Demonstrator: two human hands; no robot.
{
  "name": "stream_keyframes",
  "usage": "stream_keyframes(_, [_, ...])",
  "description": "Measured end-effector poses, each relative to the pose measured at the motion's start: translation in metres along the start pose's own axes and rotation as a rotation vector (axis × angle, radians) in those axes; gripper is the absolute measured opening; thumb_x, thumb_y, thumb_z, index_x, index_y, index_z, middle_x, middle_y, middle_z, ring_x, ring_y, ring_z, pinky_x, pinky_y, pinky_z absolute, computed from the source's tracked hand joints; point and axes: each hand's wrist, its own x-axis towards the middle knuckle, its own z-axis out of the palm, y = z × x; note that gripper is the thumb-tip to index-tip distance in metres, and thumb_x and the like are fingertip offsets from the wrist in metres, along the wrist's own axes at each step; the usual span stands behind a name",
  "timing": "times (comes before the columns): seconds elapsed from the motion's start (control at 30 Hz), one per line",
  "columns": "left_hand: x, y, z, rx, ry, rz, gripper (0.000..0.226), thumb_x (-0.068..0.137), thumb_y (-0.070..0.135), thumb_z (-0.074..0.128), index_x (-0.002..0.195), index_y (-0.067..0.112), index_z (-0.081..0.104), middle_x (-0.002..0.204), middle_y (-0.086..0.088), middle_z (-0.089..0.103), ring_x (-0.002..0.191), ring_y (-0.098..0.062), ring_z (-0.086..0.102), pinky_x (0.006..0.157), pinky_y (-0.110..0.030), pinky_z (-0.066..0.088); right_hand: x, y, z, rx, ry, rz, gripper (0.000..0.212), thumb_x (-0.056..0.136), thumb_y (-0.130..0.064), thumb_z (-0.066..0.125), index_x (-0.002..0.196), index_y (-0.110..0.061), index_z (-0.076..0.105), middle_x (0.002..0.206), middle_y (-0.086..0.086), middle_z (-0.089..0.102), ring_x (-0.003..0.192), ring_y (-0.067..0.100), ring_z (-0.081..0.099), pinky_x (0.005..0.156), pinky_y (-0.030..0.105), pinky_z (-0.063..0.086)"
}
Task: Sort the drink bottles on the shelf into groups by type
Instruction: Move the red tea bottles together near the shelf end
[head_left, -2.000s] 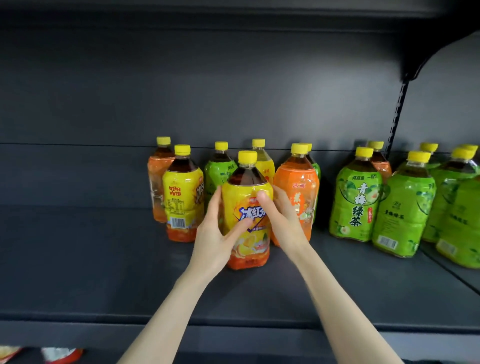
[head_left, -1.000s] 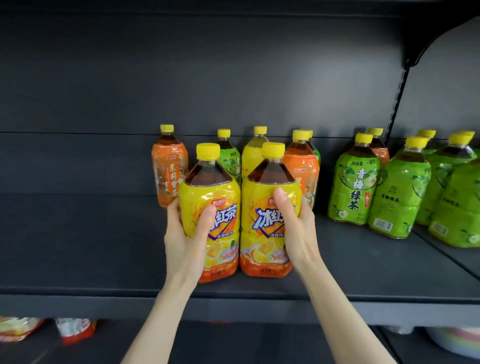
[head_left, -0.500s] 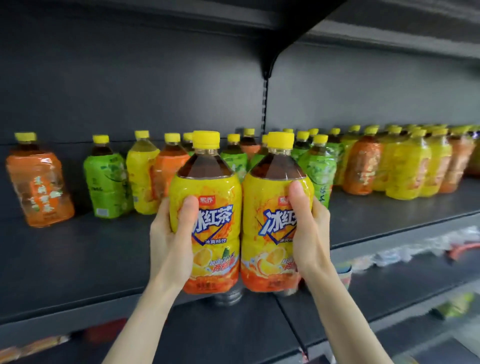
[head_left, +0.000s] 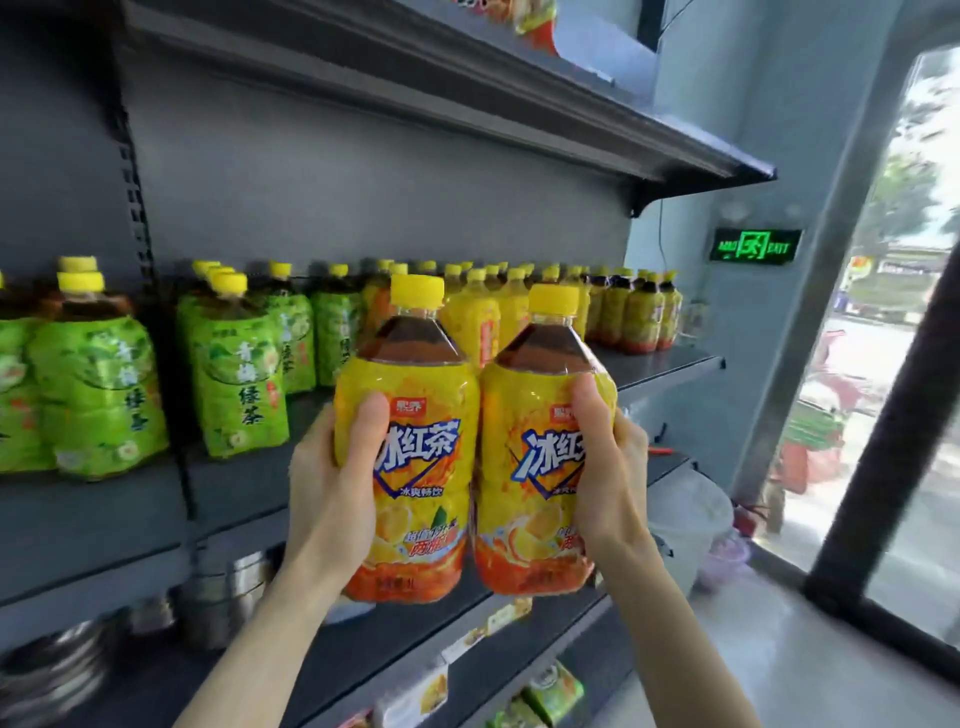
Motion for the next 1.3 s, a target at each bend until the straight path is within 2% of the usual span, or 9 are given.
stream_keyframes(0.13, [0.026,-0.019,0.067,-0.017,-0.058,0.017,0.058,0.071,0.067,0.05,0.105,0.022,0.063,0.088,0.012,0.074,0.079,-0.007,0.07,0.058,-0.015,0.051,0.049,0.008,-0.047,0.019,0.052,-0.016,0.072,0.06,-0.069,0.058,0.092,-0.006,0.07,0.079,0.01,0.075,0.072,0.025,0.073,0.064,0.037,0.059])
stream_keyframes(0.3, [0.063,-0.068,0.144,-0.042,-0.103,0.055,0.085,0.054,0.088,0.05,0.111,0.027,0.06,0.094,0.016,0.072,0.084,-0.005,0.069,0.062,-0.016,0.054,0.122,0.039,-0.1,-0.02,0.094,-0.073,0.075,0.061,-0.07,0.056,0.09,-0.002,0.068,0.079,0.011,0.075,0.072,0.026,0.073,0.065,0.036,0.06])
stream_keyframes(0.47, [0.119,-0.119,0.229,-0.053,-0.144,0.029,0.084,0.058,0.086,0.048,0.114,0.025,0.058,0.096,0.013,0.072,0.084,-0.007,0.069,0.062,-0.018,0.054,0.212,0.066,-0.151,-0.067,0.152,-0.063,0.076,0.058,-0.072,0.055,0.087,-0.003,0.068,0.075,0.009,0.074,0.068,0.022,0.072,0.06,0.032,0.058])
stream_keyframes(0.6, [0.164,-0.156,0.305,-0.069,-0.183,0.013,0.091,0.058,0.089,0.046,0.12,0.024,0.057,0.102,0.007,0.072,0.09,-0.012,0.069,0.071,-0.03,0.058,0.282,0.082,-0.199,-0.122,0.226,-0.095,0.076,0.058,-0.072,0.055,0.082,-0.001,0.067,0.072,0.009,0.074,0.066,0.023,0.072,0.062,0.034,0.06])
stream_keyframes(0.73, [0.193,-0.193,0.384,-0.116,-0.249,-0.037,0.062,0.079,0.068,0.045,0.121,0.023,0.057,0.104,0.004,0.072,0.093,-0.017,0.07,0.079,-0.042,0.057,0.343,0.104,-0.254,-0.155,0.283,-0.106,0.073,0.059,-0.074,0.053,0.077,-0.005,0.069,0.071,0.008,0.073,0.067,0.024,0.072,0.068,0.04,0.06])
stream_keyframes(0.83, [0.206,-0.221,0.427,-0.132,-0.252,-0.085,0.068,0.074,0.072,0.048,0.121,0.024,0.058,0.108,0.002,0.07,0.098,-0.018,0.068,0.086,-0.047,0.054,0.376,0.12,-0.287,-0.141,0.298,-0.103,0.074,0.058,-0.074,0.054,0.078,-0.005,0.07,0.07,0.008,0.074,0.067,0.025,0.072,0.071,0.044,0.06])
stream_keyframes(1.1, [0.25,-0.284,0.556,-0.027,-0.101,-0.051,0.072,0.071,0.075,0.043,0.115,0.021,0.061,0.104,0.004,0.071,0.094,-0.011,0.068,0.082,-0.034,0.055,0.516,0.161,-0.374,-0.138,0.159,-0.095,0.078,0.059,-0.073,0.056,0.078,0.001,0.068,0.072,0.014,0.073,0.069,0.029,0.071,0.07,0.048,0.059])
stream_keyframes(1.23, [0.27,-0.305,0.59,0.069,-0.005,-0.02,0.064,0.068,0.077,0.039,0.113,0.035,0.057,0.104,0.013,0.068,0.092,0.003,0.064,0.075,-0.017,0.05,0.575,0.185,-0.387,-0.083,0.06,-0.084,0.076,0.061,-0.073,0.056,0.079,0.0,0.069,0.073,0.011,0.074,0.069,0.027,0.072,0.068,0.043,0.06])
stream_keyframes(1.3, [0.28,-0.313,0.6,0.103,0.049,-0.023,0.067,0.067,0.076,0.041,0.115,0.032,0.055,0.104,0.012,0.067,0.091,0.003,0.064,0.072,-0.014,0.05,0.599,0.199,-0.386,-0.036,0.013,-0.062,0.077,0.059,-0.073,0.056,0.079,0.0,0.068,0.072,0.009,0.074,0.068,0.023,0.072,0.064,0.036,0.059])
